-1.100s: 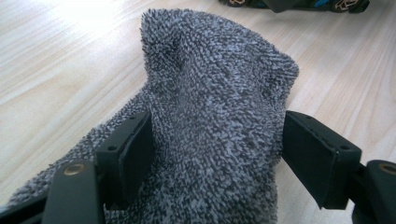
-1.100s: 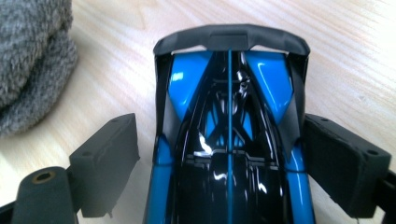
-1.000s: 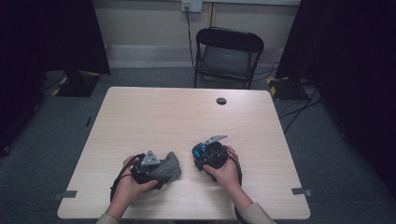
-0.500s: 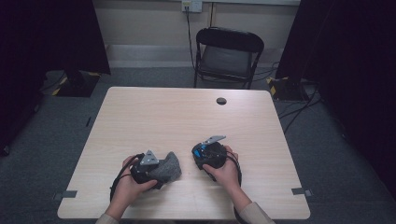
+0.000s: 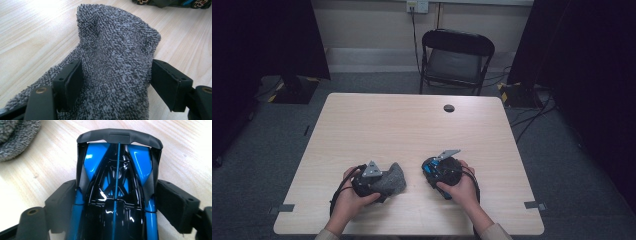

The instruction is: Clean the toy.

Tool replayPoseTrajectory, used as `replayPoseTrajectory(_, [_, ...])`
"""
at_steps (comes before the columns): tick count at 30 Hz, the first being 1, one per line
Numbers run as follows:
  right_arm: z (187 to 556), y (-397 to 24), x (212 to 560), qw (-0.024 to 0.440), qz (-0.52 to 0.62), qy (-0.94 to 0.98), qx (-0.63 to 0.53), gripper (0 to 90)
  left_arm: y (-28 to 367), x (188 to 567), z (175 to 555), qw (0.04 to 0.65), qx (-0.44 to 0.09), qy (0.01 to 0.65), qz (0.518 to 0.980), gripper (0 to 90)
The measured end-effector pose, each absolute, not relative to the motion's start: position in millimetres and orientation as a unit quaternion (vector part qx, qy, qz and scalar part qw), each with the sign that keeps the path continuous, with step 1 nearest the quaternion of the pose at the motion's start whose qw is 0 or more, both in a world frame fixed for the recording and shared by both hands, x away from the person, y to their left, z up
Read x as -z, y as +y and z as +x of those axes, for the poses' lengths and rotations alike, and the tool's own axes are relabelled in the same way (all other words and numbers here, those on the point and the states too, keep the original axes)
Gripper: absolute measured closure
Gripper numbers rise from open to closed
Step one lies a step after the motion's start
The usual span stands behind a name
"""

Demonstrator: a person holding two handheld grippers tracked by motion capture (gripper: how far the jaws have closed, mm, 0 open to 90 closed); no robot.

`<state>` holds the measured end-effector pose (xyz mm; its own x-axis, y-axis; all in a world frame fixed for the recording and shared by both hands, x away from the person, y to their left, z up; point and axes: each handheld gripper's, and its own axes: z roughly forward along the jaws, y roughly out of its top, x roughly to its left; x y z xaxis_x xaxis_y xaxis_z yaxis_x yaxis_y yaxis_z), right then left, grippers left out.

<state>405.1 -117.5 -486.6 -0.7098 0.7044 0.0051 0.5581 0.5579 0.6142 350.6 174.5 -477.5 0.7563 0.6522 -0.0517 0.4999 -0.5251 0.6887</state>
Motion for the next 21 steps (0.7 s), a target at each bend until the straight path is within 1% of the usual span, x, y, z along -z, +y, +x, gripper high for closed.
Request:
replayPoseTrajectory(1, [403.7,-117.6,486.0,0.121,0.355,0.876,-0.303,23.7,174.3,477.8,350.6,0.357,-0.106,0.334,0.866,26.4])
replayPoseTrajectory(10, [406.5,-113.7,486.5,0.125,0.364,0.871,-0.306,24.2,172.9,478.2,351.2,0.356,-0.106,0.333,0.867,26.3])
replayPoseTrajectory(13, [407.1,-113.7,486.7,0.123,0.364,0.871,-0.307,23.4,172.7,478.4,351.5,0.353,-0.107,0.331,0.869,26.0])
replayPoseTrajectory(16, [406.4,-113.5,487.3,0.123,0.36,0.872,-0.307,19.9,172.8,478.5,351.4,0.354,-0.107,0.331,0.868,26.0])
replayPoseTrajectory(21, [406.1,-114.0,487.1,0.121,0.357,0.876,-0.303,18.7,172.3,478.3,350.7,0.354,-0.107,0.331,0.868,26.0])
